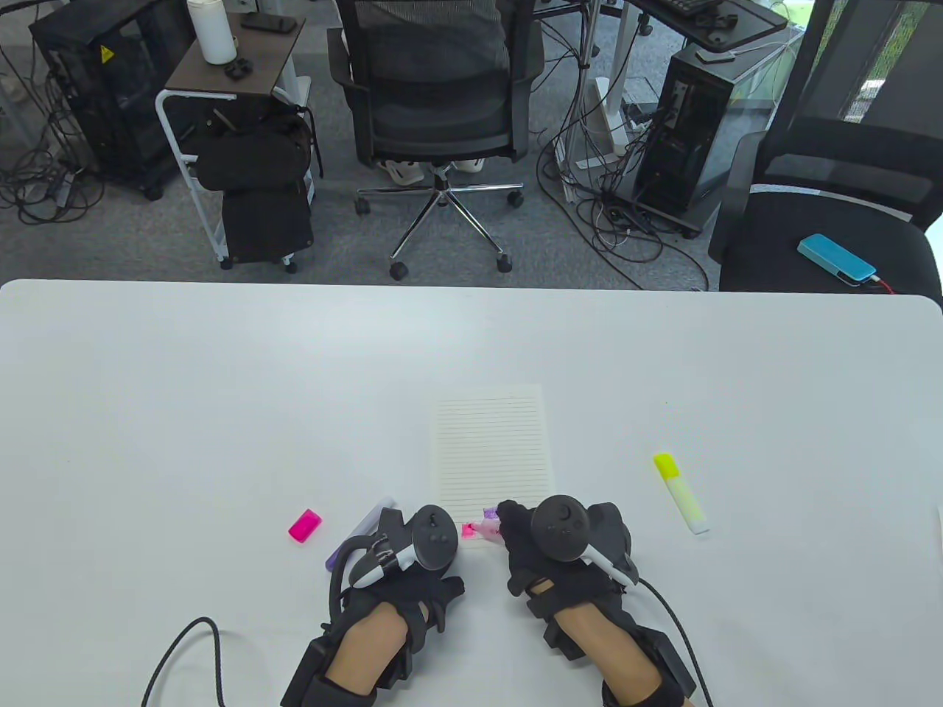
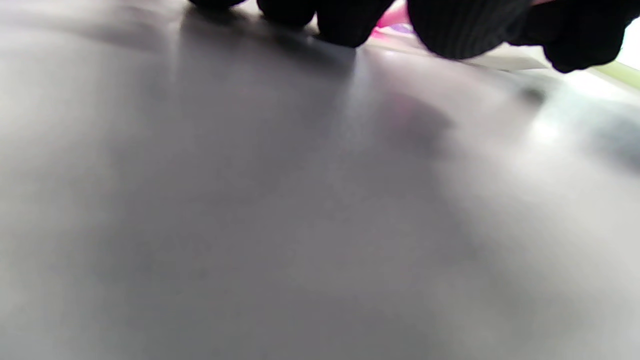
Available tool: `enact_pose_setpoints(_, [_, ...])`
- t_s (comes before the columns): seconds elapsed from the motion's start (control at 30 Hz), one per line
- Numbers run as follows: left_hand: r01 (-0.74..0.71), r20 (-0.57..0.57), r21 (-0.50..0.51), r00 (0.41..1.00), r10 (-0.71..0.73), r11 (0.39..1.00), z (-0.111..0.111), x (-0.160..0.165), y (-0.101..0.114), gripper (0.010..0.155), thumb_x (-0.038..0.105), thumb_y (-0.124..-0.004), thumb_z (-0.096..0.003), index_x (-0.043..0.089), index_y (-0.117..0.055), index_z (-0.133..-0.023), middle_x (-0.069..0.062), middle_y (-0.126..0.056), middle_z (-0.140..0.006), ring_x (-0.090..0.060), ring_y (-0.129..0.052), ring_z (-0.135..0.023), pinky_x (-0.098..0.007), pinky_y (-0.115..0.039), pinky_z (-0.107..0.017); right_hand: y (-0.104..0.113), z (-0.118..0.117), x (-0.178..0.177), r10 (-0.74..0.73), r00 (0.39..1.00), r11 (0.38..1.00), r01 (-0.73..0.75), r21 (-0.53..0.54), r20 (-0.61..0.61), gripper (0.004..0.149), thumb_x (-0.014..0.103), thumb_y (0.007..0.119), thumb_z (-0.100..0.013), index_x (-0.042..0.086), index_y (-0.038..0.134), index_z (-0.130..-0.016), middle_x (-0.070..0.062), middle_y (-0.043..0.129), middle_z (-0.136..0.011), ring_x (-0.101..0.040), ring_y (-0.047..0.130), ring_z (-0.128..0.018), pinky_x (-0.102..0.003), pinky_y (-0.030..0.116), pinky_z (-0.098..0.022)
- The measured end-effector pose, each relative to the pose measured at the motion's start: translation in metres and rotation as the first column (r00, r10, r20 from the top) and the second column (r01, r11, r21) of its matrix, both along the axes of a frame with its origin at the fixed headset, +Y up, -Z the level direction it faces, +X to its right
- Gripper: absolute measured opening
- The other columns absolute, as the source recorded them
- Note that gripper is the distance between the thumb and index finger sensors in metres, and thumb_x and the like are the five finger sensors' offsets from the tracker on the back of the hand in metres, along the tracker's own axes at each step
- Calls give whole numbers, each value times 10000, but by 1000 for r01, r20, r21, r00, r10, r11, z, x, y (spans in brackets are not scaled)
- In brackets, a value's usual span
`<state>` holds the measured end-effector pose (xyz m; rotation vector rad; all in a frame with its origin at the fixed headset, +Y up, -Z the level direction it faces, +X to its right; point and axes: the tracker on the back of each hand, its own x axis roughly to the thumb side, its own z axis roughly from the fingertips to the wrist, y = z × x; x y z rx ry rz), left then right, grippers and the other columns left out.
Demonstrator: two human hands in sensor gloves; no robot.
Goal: Apply highlighter ink on paper
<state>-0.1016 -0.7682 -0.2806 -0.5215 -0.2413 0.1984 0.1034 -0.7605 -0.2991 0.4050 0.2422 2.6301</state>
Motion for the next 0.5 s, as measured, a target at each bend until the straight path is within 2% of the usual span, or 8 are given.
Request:
enact_pose_setpoints(0.2, [-2,-1,-1,1000,2,1000,0,0,0,692,532,-704,-430,270,-538,-1049,1,-411,-1132,-405,-427,-1025,-667,-340,-710,6,2,0,10,1000,1000,-10,-7,-1,405,315,703,-633,134,729,-995,-177,904,-743,-325,932,-451,-580,742,-518])
enact_pose_setpoints(0.33, [-1,0,0,1000,1,1000,0,0,0,693,533,-703,-430,270,-537,-1049,0,-411,-1132,-403,-428,-1025,-667,-341,-709,1,1,-2,3,1000,1000,-3,28,-10,416,321,692,-641,161,696,-1025,-187,873,-798,-341,922,-505,-587,723,-544])
enact_pose_setpoints(0.5, [-2,-1,-1,1000,2,1000,0,0,0,692,533,-703,-430,271,-537,-1049,3,-410,-1132,-403,-428,-1025,-666,-340,-710,4,1,1,10,1000,1000,-10,-16,-9,406,315,700,-634,135,724,-997,-179,902,-748,-328,933,-456,-581,741,-521])
